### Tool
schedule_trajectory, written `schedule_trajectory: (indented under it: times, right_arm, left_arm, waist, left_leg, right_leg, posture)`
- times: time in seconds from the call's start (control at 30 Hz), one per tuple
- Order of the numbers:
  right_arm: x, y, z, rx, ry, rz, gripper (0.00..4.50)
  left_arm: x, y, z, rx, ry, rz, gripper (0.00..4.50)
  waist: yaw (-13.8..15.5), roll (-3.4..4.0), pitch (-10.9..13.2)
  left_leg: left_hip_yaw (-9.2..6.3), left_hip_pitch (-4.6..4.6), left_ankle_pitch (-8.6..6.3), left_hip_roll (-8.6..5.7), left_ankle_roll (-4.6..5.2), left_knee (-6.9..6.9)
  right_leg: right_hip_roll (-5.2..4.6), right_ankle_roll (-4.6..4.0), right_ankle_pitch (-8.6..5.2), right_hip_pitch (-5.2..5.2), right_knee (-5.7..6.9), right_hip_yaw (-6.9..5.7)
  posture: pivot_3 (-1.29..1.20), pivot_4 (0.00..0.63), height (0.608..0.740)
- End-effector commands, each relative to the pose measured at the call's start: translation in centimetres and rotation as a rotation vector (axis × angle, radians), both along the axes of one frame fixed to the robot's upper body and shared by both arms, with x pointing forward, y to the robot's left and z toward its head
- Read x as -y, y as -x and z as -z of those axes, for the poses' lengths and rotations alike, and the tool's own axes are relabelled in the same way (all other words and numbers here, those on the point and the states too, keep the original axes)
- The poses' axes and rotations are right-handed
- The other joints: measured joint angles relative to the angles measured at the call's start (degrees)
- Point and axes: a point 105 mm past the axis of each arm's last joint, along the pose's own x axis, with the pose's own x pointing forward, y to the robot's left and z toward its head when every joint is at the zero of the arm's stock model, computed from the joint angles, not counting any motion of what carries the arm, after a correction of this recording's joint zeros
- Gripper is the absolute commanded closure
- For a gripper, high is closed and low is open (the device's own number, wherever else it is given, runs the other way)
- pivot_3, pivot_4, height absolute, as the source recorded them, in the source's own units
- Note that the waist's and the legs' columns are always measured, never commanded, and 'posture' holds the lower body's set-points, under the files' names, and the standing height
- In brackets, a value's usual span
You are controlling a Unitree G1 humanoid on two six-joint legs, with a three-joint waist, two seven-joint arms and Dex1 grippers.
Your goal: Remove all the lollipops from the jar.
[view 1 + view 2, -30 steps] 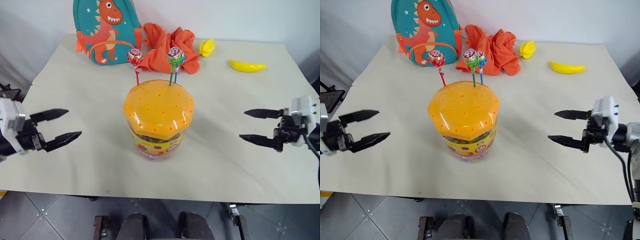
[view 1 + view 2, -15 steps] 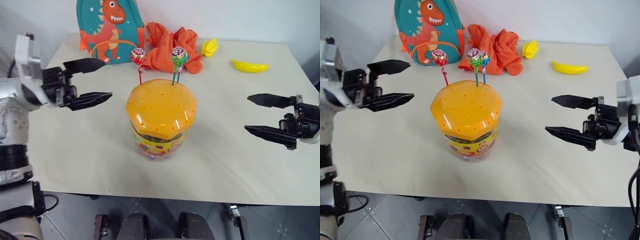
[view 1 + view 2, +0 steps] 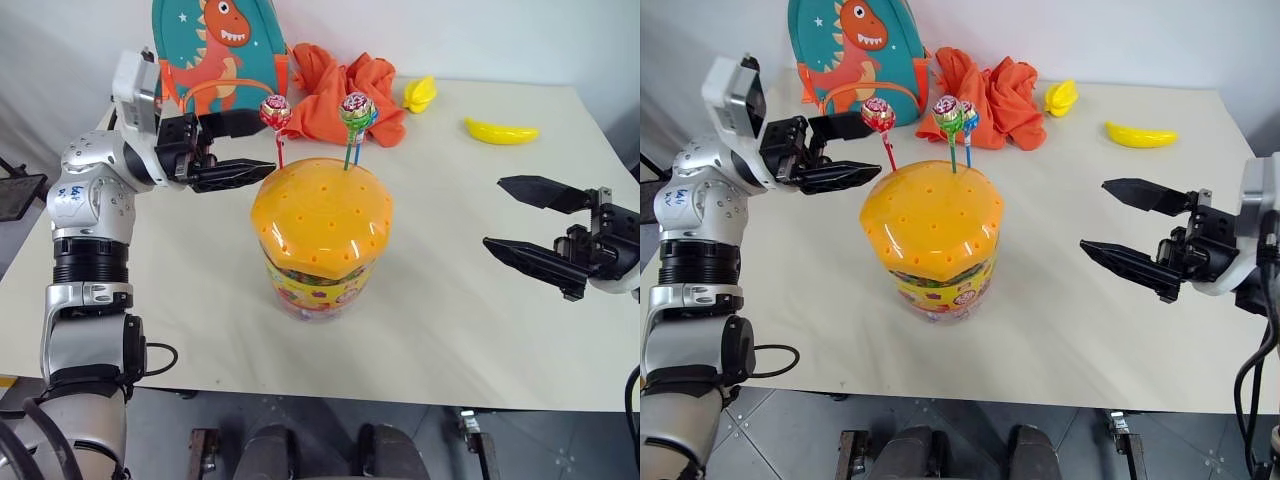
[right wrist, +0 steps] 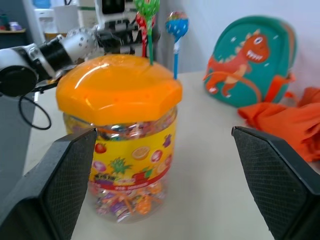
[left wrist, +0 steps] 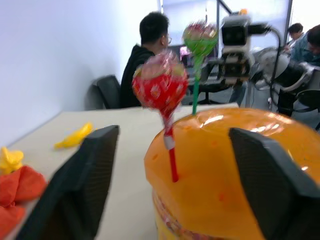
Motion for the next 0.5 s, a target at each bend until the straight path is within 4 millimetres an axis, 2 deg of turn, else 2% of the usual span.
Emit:
schedule_trajectory:
  times: [0.03,0.27,0.3,0.5]
  right_arm:
    - [0.0,0.9,-1.0,0.070,-0.010,0.013,0.00]
    - [0.4,0.7,-1.1,0.079,-0.010,0.033,0.00]
    - [0.4,0.6,-1.2,0.086,-0.010,0.035,0.00]
    - [0.7,0.3,-1.4,0.097,0.005,0.030,0.00]
  left_arm:
    - [0.2,0.2,-1.3,0.055,-0.001,0.016,2.31]
    - [1.0,0.2,-2.3,0.082,0.028,0.044,4.29]
    - [1.1,0.2,-2.5,0.085,0.036,0.043,4.46]
    - [1.5,0.7,-4.7,0.126,0.085,0.050,4.46]
  waist:
    - [0.01,0.00,0.00]
    - [0.13,0.00,0.00]
    - [0.13,0.00,0.00]
    - [0.12,0.00,0.00]
  left_leg:
    - [0.00,-0.02,0.00,0.00,0.00,0.03]
    - [-0.15,-0.61,-0.11,0.00,0.19,0.64]
    - [-0.17,-0.64,-0.12,0.00,0.21,0.67]
    - [-0.22,-0.69,-0.13,-0.03,0.23,0.70]
  right_leg:
    - [0.00,0.00,0.00,-0.01,0.00,0.00]
    - [0.00,0.00,0.00,-0.26,0.08,-0.09]
    - [-0.01,0.00,0.00,-0.26,0.08,-0.11]
    - [-0.04,0.01,0.00,-0.26,0.09,-0.16]
  posture:
    - [0.00,0.150,0.740]
    - [0.00,0.150,0.740]
    - [0.00,0.150,0.740]
    - [0.00,0.150,0.740]
